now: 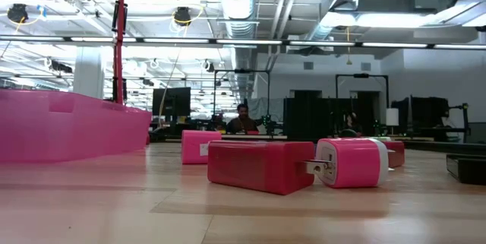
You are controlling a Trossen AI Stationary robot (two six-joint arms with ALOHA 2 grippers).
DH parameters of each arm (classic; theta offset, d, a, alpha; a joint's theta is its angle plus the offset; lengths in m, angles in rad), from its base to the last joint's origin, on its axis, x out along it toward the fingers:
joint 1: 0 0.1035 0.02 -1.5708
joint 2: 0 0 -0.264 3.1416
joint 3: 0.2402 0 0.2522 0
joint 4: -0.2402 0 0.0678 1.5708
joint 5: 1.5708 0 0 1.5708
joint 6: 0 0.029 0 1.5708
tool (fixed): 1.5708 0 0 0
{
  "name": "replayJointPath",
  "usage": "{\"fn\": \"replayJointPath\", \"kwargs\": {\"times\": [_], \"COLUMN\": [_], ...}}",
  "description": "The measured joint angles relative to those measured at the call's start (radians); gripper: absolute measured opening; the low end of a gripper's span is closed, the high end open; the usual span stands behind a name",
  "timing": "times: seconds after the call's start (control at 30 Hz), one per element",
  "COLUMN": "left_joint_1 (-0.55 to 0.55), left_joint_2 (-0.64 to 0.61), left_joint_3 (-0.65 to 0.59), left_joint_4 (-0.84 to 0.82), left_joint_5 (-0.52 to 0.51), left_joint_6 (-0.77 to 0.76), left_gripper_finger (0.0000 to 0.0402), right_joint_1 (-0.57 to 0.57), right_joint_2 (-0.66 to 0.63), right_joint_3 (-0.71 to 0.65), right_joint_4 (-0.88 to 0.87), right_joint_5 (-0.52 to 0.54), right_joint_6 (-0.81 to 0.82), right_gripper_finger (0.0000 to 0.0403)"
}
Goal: Pick & Place Office items
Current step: Put the white charger adapter into the red bin
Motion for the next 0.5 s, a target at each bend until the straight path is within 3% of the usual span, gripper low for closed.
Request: {"fn": "replayJointPath", "kwargs": {"times": [0.17,0.5], "left_joint_1": [-0.052,-0.093], "left_joint_2": [0.084,0.174], "left_joint_3": [0.002,0.144], "left_joint_4": [0.191,0.016], "left_joint_5": [-0.012,-0.112], "left_joint_6": [0.141,0.143], "left_gripper_finger": [0.0301,0.0301], "right_joint_1": [-0.05,-0.096], "right_joint_2": [0.07,0.19], "right_joint_3": [0.0,0.0], "right_joint_4": [0.076,0.306], "right_joint_5": [-0.105,-0.325], "right_joint_6": [0.105,0.414], "right_gripper_finger": [0.0122,0.0122]}}
